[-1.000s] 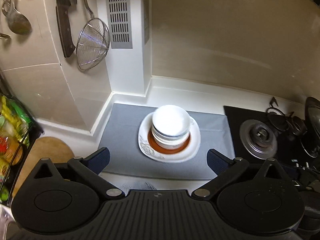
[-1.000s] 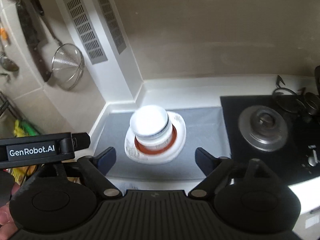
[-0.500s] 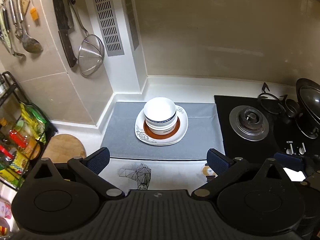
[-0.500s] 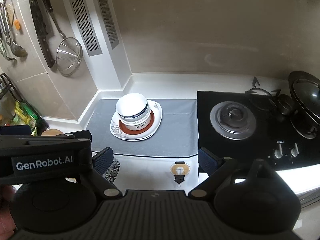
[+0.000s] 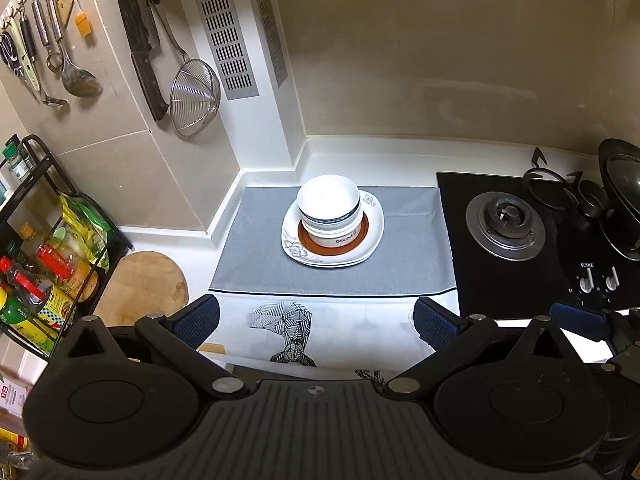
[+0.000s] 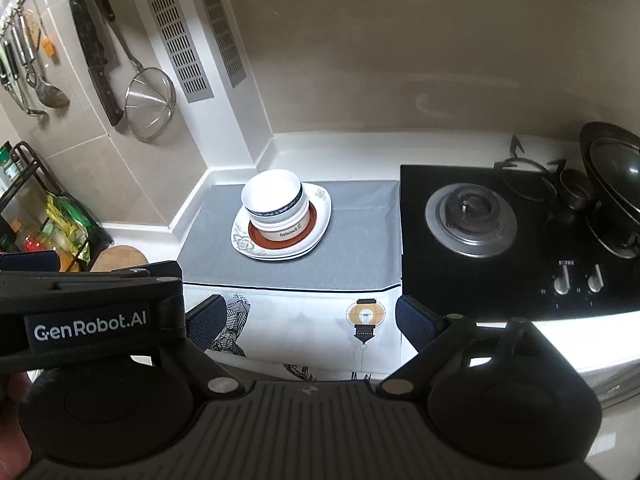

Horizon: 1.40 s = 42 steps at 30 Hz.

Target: Organize plates and bowls

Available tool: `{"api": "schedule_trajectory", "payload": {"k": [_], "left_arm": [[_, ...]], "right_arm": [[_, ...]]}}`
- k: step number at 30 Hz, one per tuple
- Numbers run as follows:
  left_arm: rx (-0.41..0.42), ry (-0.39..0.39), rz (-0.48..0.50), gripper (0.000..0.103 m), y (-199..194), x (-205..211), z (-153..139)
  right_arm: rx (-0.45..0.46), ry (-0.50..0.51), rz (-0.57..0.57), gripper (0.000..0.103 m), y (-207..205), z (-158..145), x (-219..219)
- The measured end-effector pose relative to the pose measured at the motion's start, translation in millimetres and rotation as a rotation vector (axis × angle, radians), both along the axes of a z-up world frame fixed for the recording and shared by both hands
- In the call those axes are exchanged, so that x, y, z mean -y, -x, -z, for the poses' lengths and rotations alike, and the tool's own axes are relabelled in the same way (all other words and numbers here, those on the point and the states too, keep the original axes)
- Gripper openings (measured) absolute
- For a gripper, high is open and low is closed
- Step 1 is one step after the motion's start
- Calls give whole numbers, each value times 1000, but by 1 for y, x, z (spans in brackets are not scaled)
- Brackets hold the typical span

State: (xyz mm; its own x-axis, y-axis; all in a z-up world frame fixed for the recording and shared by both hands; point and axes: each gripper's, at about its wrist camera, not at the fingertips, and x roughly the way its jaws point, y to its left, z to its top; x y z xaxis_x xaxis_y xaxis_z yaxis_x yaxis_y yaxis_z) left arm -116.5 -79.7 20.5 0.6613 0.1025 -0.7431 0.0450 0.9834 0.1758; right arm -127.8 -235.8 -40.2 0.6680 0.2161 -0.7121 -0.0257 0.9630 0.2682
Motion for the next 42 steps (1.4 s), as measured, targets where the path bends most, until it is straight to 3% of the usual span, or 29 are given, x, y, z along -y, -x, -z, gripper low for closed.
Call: {"api": "schedule_trajectory", "payload": {"k": [42], "left_arm": [[-6,-19,3,103,16,7,9]], "right_arm": [[-21,-8,21,94,19,10,7]]}}
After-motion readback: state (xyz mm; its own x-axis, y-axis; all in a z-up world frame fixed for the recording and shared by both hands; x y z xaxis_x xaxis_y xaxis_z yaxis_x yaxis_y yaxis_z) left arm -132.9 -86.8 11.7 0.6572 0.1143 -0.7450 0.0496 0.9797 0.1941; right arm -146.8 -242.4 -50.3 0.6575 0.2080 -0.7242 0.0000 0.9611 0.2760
